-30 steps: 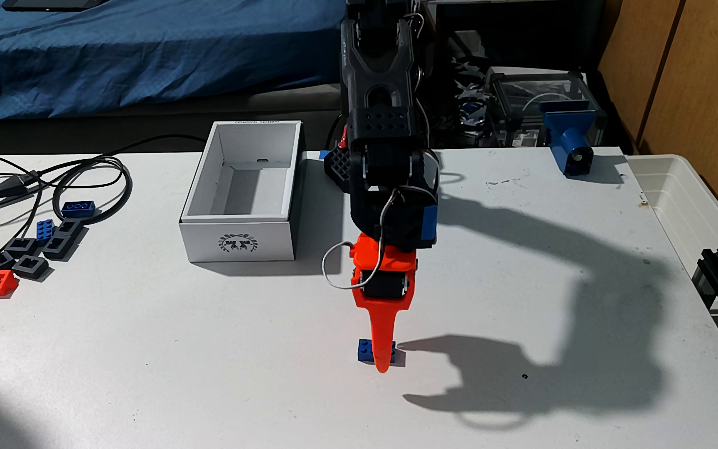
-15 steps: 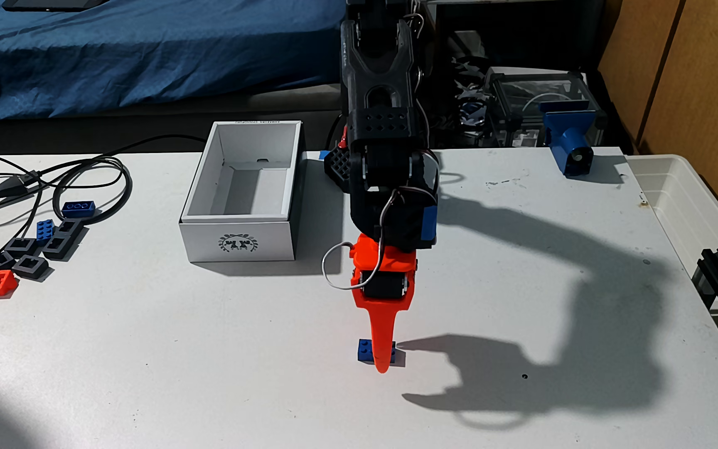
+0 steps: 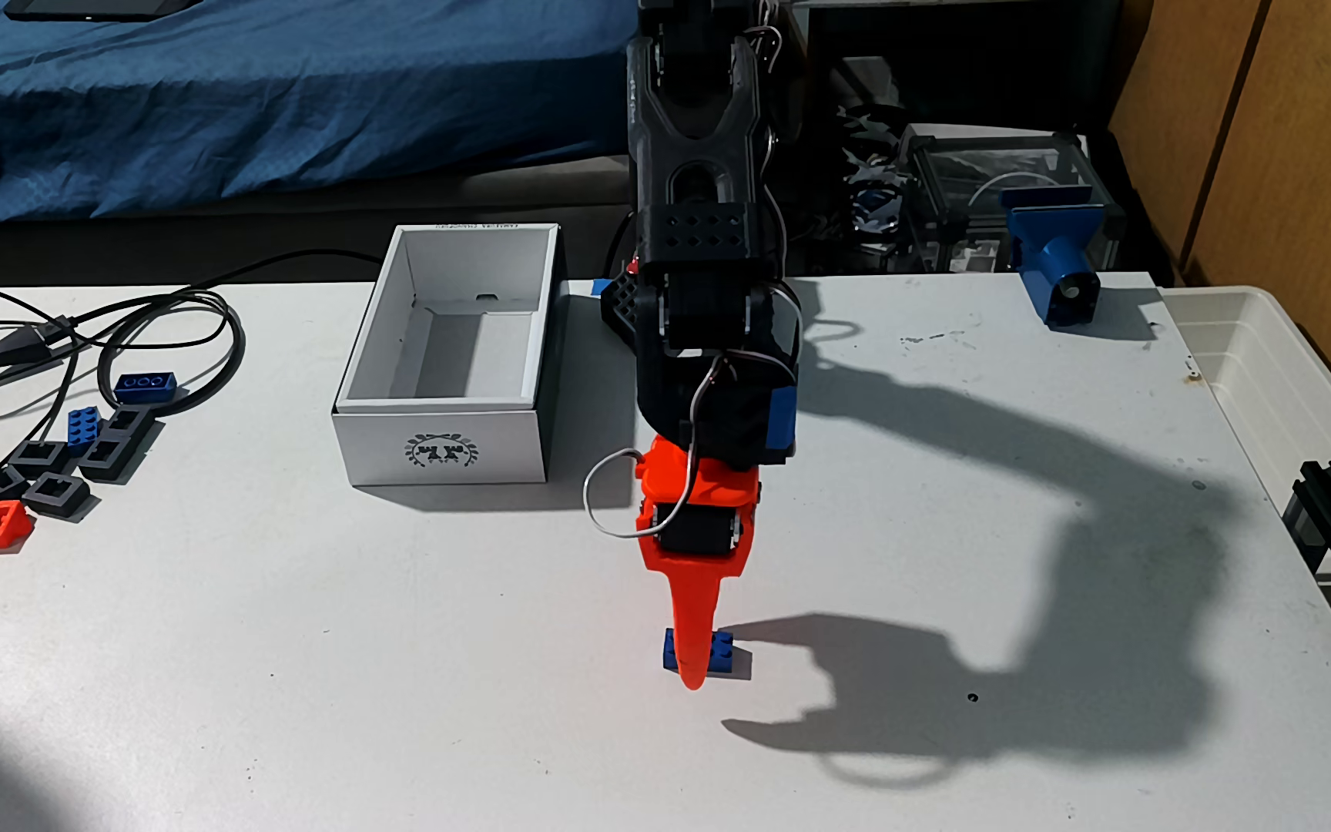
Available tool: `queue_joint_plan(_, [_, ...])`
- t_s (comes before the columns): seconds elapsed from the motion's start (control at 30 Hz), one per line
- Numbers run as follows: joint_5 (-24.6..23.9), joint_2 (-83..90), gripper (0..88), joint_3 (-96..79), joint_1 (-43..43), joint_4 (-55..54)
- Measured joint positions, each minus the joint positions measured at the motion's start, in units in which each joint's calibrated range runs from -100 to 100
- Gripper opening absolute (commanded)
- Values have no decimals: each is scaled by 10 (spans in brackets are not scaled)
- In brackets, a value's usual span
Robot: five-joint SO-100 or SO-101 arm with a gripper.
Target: Grab the blue brick and place in box
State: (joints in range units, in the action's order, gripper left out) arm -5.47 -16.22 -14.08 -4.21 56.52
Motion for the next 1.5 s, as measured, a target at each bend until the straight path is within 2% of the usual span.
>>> queue_joint_plan(0.5, [1, 0, 230, 12, 0, 72])
queue_joint_plan(1.23, [1, -2, 230, 34, 0, 83])
queue_joint_plan(1.5, [1, -85, 230, 108, 0, 111])
